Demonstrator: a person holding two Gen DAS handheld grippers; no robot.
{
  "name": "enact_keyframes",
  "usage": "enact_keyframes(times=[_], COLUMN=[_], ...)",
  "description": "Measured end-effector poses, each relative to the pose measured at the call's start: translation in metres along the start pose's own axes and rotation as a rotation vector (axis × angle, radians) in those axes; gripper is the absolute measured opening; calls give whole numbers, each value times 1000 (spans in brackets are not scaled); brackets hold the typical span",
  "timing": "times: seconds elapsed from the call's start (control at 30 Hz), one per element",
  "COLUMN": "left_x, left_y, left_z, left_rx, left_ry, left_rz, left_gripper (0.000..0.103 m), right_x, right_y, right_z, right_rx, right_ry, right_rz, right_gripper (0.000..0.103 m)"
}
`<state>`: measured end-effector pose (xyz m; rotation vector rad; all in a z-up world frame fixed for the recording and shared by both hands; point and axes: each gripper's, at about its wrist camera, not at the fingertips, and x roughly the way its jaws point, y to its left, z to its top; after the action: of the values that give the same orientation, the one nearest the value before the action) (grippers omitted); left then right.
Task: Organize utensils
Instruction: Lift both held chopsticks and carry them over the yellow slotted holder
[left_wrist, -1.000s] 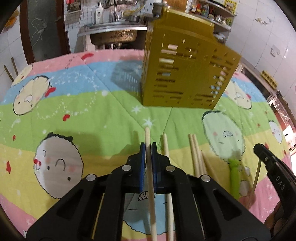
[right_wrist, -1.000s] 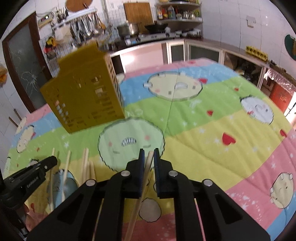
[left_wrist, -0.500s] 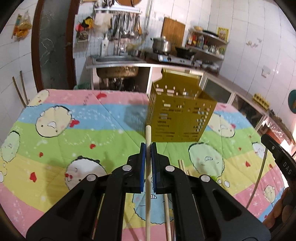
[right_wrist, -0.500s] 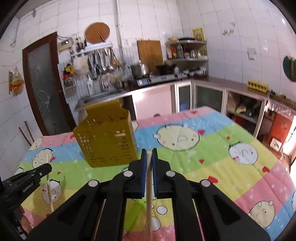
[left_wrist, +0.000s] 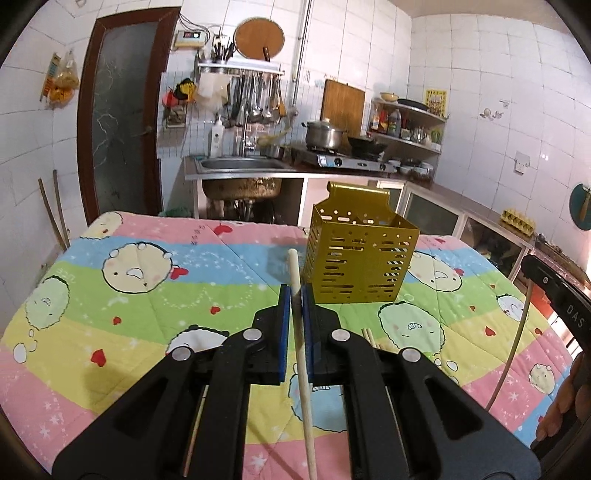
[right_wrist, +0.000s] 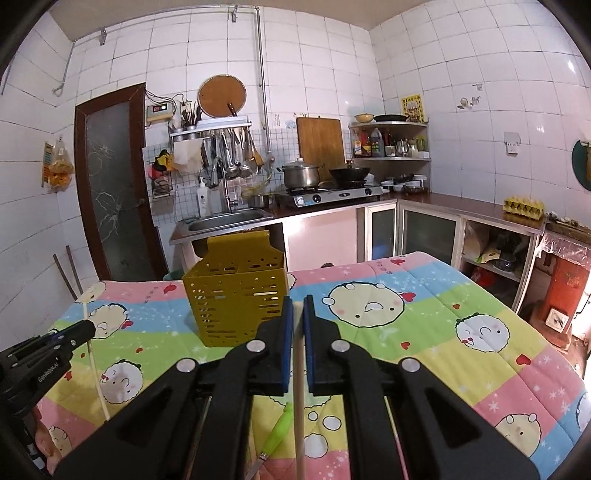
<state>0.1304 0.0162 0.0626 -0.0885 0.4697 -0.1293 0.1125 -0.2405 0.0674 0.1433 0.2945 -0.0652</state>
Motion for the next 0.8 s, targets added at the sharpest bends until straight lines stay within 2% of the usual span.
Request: enact_keyframes(times=[0.27, 0.5, 0.8], left_x=[-16, -16, -8], left_y=[3, 0, -17], left_z=[11, 31, 103], left_rx=[-6, -1, 6], left_ry=[-55, -85, -187], left_rz=[-7, -24, -43], left_gripper=[5, 5, 5], right_x=[-13, -9, 12], right_y=[-4, -5, -1], right_z=[10, 30, 94], right_rx=[20, 29, 45], right_ry=[-63, -92, -172], right_rz=[15, 24, 50], right_gripper=[6, 6, 6])
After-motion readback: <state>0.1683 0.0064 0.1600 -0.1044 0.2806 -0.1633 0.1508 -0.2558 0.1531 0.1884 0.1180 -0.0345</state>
